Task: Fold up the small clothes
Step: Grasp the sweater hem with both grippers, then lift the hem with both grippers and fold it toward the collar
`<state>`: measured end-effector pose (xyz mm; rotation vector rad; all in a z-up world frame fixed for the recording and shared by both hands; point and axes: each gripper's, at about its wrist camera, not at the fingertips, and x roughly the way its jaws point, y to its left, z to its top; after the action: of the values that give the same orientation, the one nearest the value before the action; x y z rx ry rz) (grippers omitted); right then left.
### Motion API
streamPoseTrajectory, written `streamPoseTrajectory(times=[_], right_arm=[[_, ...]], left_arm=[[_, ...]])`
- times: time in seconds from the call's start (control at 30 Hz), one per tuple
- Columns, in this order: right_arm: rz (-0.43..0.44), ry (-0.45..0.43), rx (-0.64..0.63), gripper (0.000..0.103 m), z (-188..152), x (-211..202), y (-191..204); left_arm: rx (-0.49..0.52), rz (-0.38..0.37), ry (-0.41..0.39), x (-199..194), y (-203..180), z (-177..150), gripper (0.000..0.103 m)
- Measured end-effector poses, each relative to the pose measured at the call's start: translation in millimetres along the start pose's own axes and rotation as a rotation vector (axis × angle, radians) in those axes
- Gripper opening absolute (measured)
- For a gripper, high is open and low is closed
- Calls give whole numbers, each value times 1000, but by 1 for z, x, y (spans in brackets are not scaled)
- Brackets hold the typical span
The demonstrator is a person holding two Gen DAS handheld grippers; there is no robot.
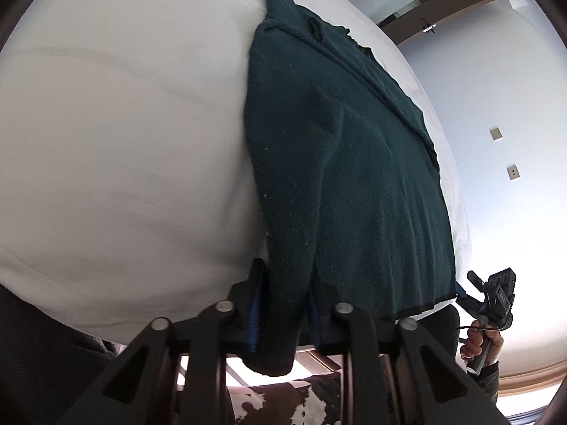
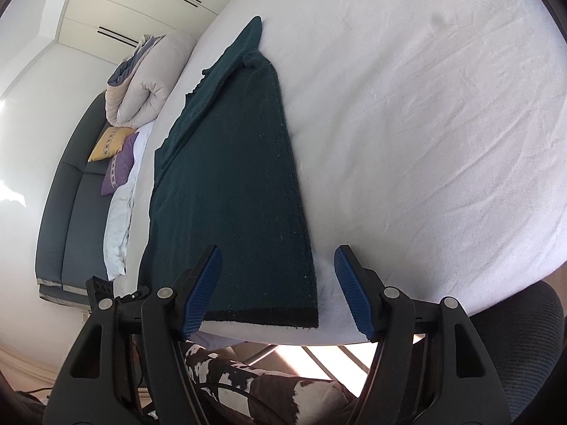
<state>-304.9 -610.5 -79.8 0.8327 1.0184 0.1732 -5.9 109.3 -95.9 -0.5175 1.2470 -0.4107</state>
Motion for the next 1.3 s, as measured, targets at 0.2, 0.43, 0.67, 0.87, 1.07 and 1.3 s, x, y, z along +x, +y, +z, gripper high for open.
streamPoseTrajectory(times=[0.2, 0.43, 0.67, 0.87, 1.07, 1.3], right_arm=[[31, 58, -3, 64, -2, 6, 2], [38, 119, 1, 32, -5, 17, 0], [50, 100, 42, 8, -6, 19, -10], [98, 46, 41, 7, -3, 7, -8], [170, 1, 19, 7, 6, -5, 9], [187, 5, 6, 7, 17, -1, 23]], left_arm=[[-8, -14, 5, -1, 3, -1, 8], [-24, -58, 15, -5, 9, -1, 6], [-50, -104, 13, -11, 14, -5, 6], [-68, -160, -2, -19, 17, -7, 5], [-95, -282, -37, -32, 13, -5, 5], [-143, -391, -70, -38, 12, 1, 5]])
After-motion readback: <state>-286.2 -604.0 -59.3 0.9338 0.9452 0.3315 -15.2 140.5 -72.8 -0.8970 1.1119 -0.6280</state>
